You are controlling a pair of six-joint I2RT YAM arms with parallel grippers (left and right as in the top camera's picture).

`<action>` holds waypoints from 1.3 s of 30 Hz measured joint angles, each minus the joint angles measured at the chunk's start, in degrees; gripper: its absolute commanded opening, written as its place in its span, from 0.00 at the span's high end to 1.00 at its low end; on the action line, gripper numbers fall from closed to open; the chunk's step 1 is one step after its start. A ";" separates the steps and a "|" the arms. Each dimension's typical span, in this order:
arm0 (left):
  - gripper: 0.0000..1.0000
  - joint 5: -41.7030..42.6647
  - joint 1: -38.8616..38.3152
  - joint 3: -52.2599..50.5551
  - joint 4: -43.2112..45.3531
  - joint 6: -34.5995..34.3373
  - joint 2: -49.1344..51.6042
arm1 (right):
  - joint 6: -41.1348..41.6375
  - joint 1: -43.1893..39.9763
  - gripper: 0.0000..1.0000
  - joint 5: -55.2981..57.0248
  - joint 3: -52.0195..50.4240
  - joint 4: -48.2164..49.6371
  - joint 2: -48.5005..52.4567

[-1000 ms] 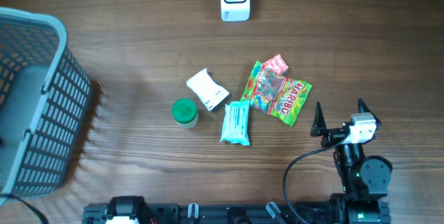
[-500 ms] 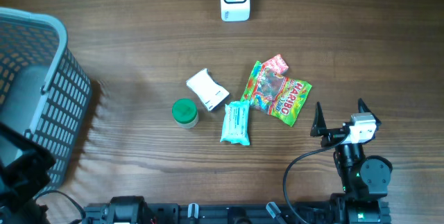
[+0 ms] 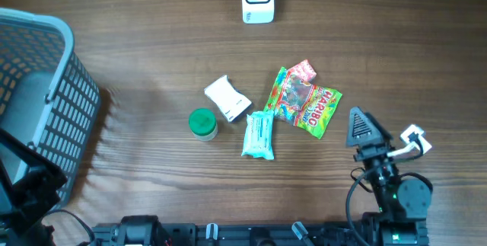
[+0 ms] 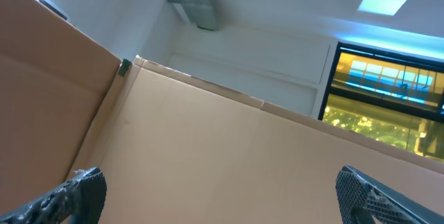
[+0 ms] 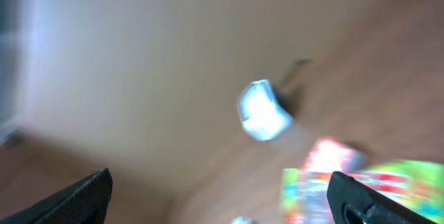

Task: Scan the item barcode
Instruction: 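Reach the right gripper to the wipes pack and grasp it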

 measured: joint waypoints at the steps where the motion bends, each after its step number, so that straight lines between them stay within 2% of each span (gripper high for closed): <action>1: 0.00 0.00 0.00 0.00 -0.02 0.00 0.00 | -0.20 0.00 0.01 -2.60 0.31 -0.09 -0.02; 5: 0.00 0.26 0.00 0.00 -0.02 0.00 -0.04 | -3.04 0.00 0.00 -8.79 3.54 -13.70 0.35; 9: 0.00 2.97 0.00 -0.02 -0.83 0.00 -2.93 | -9.16 0.00 0.00 -10.05 15.56 -24.11 5.73; 12: 0.00 3.63 0.00 0.04 -0.68 0.00 -7.13 | -14.49 0.00 0.01 -10.19 26.32 -29.40 14.56; 17: 0.00 4.04 0.00 0.11 -0.85 0.00 -11.10 | -23.63 1.90 0.01 -8.37 47.95 -44.46 38.38; 20: 0.00 4.28 0.00 0.09 -1.09 0.00 -11.15 | -26.97 10.12 0.01 0.48 63.45 -57.05 53.81; 23: 0.00 4.31 0.00 0.07 -1.09 0.00 -11.15 | -27.78 21.31 0.01 11.47 75.08 -63.54 64.59; 25: 0.00 4.31 0.00 0.07 -1.07 0.00 -11.17 | -27.50 29.62 0.00 18.47 80.89 -64.13 71.17; 27: 0.00 4.35 -0.26 0.07 -1.09 0.02 -11.32 | -25.81 36.87 0.00 24.79 83.71 -63.91 77.26; 31: 0.00 3.37 -2.19 -0.02 -1.27 1.07 -14.08 | -21.46 42.03 0.00 28.35 84.04 -65.51 86.99; 34: 0.00 0.33 -3.04 0.35 -0.81 2.93 -19.82 | -19.21 42.27 0.00 27.56 84.04 -66.36 93.55; 39: 0.00 -1.07 -3.15 0.37 -1.11 3.50 -20.31 | -18.47 42.25 0.00 21.57 84.06 -64.59 94.62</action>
